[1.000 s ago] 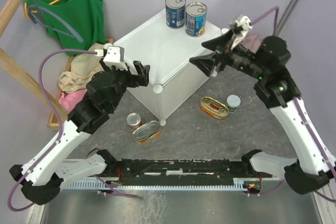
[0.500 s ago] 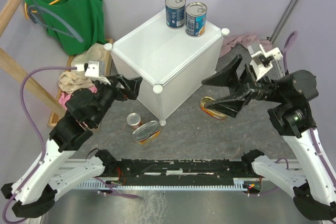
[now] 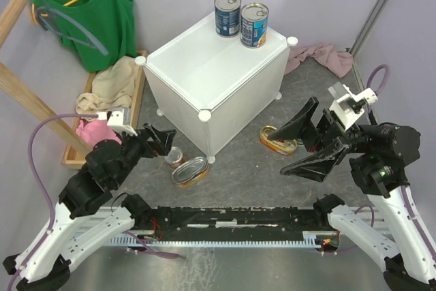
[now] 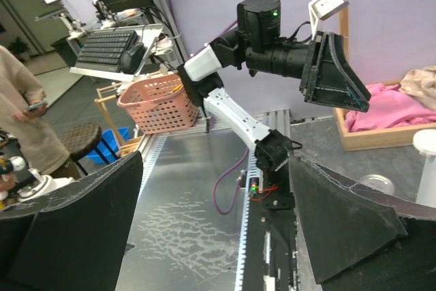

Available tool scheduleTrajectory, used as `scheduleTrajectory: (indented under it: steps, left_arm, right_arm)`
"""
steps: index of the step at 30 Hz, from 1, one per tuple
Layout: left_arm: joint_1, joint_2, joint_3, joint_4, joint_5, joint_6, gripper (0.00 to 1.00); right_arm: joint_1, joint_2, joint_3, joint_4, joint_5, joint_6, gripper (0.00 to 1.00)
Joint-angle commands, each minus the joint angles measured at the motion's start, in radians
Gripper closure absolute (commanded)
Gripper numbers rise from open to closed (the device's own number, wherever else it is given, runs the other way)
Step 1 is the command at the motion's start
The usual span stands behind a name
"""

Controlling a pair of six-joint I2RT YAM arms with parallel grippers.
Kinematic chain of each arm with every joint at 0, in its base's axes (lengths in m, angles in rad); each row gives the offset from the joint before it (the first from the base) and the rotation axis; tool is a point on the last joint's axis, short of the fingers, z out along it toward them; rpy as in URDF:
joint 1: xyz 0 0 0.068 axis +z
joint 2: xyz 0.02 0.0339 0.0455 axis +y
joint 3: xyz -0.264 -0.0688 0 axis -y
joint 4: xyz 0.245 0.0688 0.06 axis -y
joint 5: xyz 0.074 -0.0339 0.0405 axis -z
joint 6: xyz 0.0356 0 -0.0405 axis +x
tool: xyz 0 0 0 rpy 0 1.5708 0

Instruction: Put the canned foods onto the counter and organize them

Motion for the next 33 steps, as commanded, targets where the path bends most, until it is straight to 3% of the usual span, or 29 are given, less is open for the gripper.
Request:
scheduleTrajectory:
  steps: [1,8,13,20,26,33]
  left_arm:
    - [0.000,-0.026,-0.039,-0.047,-0.015,-0.058,0.04]
    - [0.000,-0.043,-0.087,-0.092,-0.042,-0.080,0.04]
    - [0.000,-0.048,-0.093,-0.128,-0.076,-0.101,0.04]
    - [0.000,-0.010,-0.067,-0.154,-0.114,-0.106,0.04]
    - [0.001,0.036,-0.067,-0.160,-0.134,-0.125,0.03]
    - [0.001,0.108,-0.071,-0.167,-0.163,-0.158,0.01]
  right_arm:
    - [-0.002,-0.031,-0.044,0.230,-0.026,0.179,0.04]
    - [-0.001,-0.086,-0.074,0.179,-0.008,0.183,0.05]
    - [-0.001,-0.098,0.019,-0.327,0.124,-0.173,0.08]
    - [-0.001,-0.074,0.100,-0.639,0.440,-0.377,0.09]
    - [0.000,-0.049,0.150,-0.792,0.690,-0.458,0.10]
    - [-0.001,-0.038,0.152,-0.840,0.866,-0.480,0.10]
